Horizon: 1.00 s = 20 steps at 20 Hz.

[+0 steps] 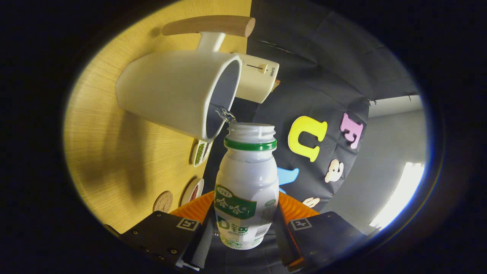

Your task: Take the bottle from table, then pour the juice into the cup, finally place the bottle on the coaster

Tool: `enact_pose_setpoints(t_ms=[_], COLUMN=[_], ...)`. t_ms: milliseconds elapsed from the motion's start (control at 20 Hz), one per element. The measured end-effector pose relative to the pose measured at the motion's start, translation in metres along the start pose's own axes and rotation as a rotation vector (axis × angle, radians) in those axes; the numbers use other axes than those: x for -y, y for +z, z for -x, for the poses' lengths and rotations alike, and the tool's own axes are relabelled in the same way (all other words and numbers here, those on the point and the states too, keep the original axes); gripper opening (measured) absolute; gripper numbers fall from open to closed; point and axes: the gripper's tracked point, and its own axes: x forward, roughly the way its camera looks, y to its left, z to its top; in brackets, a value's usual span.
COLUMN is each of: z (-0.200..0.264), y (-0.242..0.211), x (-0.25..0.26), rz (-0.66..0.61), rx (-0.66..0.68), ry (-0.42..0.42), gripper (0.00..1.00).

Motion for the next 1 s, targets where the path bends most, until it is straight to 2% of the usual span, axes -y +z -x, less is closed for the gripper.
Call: enact_pose_setpoints(t_ms=[550,1000], z=[0.002,0.005], y=[0.0,0.002], x=[-0.003,0.007], rz=[0.06,0.133], rx=[0.0,0.001], ry=[0.002,-0.035], gripper=[0.72,0.71])
